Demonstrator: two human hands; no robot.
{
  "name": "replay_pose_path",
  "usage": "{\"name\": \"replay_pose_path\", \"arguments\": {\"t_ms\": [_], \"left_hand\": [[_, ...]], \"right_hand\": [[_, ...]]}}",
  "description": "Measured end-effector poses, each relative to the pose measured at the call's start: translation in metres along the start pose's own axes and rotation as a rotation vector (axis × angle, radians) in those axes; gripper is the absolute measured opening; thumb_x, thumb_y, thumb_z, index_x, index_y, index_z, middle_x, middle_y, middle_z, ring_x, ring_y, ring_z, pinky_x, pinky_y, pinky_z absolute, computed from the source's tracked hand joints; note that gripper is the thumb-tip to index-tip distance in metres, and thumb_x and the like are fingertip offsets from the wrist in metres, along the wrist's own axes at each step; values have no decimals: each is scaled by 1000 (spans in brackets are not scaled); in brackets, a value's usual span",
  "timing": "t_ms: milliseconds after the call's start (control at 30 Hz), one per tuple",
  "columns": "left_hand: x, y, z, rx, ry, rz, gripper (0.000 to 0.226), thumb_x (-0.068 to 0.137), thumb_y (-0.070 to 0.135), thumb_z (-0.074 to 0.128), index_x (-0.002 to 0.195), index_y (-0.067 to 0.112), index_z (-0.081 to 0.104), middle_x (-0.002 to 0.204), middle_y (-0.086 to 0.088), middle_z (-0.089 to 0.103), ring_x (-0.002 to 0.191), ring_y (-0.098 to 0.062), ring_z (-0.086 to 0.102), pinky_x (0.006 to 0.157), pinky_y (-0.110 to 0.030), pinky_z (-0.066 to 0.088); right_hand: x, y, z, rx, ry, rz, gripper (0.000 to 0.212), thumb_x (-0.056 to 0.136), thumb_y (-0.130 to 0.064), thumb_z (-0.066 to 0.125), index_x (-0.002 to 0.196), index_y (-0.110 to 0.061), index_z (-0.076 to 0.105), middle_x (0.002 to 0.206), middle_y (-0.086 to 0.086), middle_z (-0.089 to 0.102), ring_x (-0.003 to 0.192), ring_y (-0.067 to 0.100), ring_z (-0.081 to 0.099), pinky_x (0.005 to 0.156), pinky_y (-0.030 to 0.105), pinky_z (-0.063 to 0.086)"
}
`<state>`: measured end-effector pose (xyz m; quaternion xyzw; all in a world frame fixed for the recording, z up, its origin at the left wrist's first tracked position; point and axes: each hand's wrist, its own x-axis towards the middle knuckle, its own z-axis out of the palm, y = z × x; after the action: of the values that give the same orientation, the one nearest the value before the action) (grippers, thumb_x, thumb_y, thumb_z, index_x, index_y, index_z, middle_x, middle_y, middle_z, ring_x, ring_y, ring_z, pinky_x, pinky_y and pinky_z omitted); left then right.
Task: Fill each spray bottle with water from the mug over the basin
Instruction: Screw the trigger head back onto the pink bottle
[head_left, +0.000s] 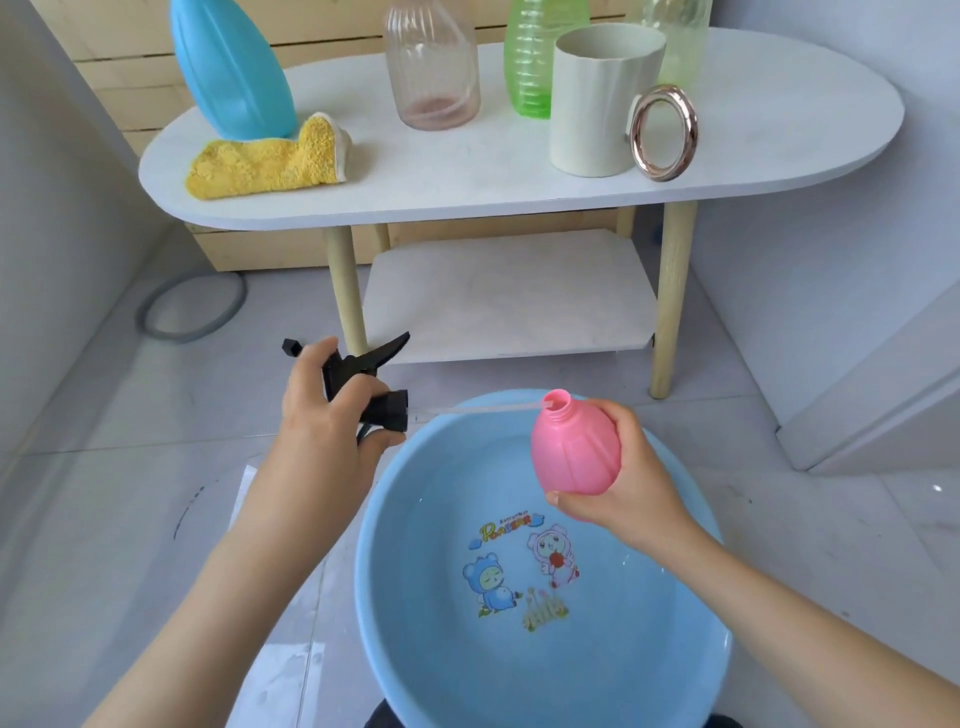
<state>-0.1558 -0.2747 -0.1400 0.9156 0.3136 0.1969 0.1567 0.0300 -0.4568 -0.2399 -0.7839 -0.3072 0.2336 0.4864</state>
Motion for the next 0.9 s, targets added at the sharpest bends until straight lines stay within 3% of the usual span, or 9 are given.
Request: {"name": "replay_pose_path", "arguments": {"t_ms": [233, 400, 500, 567, 633, 700, 767, 833, 900], "left_hand": [[6, 14, 1, 108, -37, 142, 26, 68, -6, 79, 90, 0, 66, 135, -32, 39, 119, -56, 45, 57, -41, 48], [12, 21, 7, 136, -71, 249, 29, 68, -7, 79, 93, 2, 66, 143, -31, 32, 135, -50, 30, 60, -53, 54], [13, 30, 19, 69, -145, 298, 41, 66, -1, 83, 103, 7, 68, 148, -28, 27, 135, -47, 32, 79, -53, 53], [11, 42, 26, -36, -203, 262, 46, 75, 13, 79, 119, 15, 64, 157, -13, 14, 142, -30, 27, 98, -31, 41], [6, 54, 29, -182, -260, 220, 44, 83, 25, 71, 125, 20, 60, 159, -1, 7, 139, -9, 26, 97, -2, 23], [4, 66, 32, -315, -243, 177, 39, 88, 24, 64, 126, 20, 58, 158, 1, 12, 129, 1, 28, 89, 9, 17], [5, 71, 37, -415, -194, 132, 45, 92, 12, 59, 133, 24, 49, 155, 0, 23, 131, 0, 30, 96, 4, 23], [6, 71, 43, -543, -186, 28, 60, 91, 3, 57, 142, 25, 34, 145, 2, 40, 132, -6, 40, 107, -17, 34], [7, 72, 44, -714, -216, -105, 61, 90, 1, 58, 142, 22, 34, 132, 9, 52, 124, -4, 50, 107, -30, 40]], "right_hand": [[-7, 9, 3, -26, -42, 8, 95, 45, -38, 86, 124, -45, 33, 126, -16, 42, 111, 12, 48, 82, 29, 48], [-15, 12, 4, -48, -73, 11, 90, 45, -38, 85, 115, -56, 31, 122, -25, 40, 113, 12, 46, 82, 28, 48], [-19, 9, 7, -42, -97, 1, 89, 46, -36, 85, 113, -58, 31, 121, -28, 39, 113, 11, 45, 80, 25, 47], [-21, 5, 10, -31, -108, 8, 89, 46, -36, 85, 114, -58, 30, 121, -25, 40, 111, 9, 46, 77, 26, 50], [-22, 0, 13, -12, -118, 12, 90, 48, -34, 86, 115, -58, 30, 120, -24, 40, 109, 6, 48, 72, 26, 52], [-24, -4, 14, -3, -129, 2, 89, 51, -31, 87, 115, -56, 30, 119, -25, 41, 106, 3, 48, 67, 20, 51], [-26, -8, 14, 14, -139, 0, 86, 52, -30, 87, 111, -58, 31, 118, -25, 42, 104, 1, 50, 62, 17, 51], [-29, -11, 14, 31, -147, 8, 86, 51, -33, 86, 111, -59, 31, 117, -27, 42, 103, 1, 51, 66, 22, 53], [-31, -12, 13, 31, -153, 14, 86, 49, -36, 84, 112, -59, 31, 119, -28, 41, 105, 3, 51, 72, 26, 53]]}}
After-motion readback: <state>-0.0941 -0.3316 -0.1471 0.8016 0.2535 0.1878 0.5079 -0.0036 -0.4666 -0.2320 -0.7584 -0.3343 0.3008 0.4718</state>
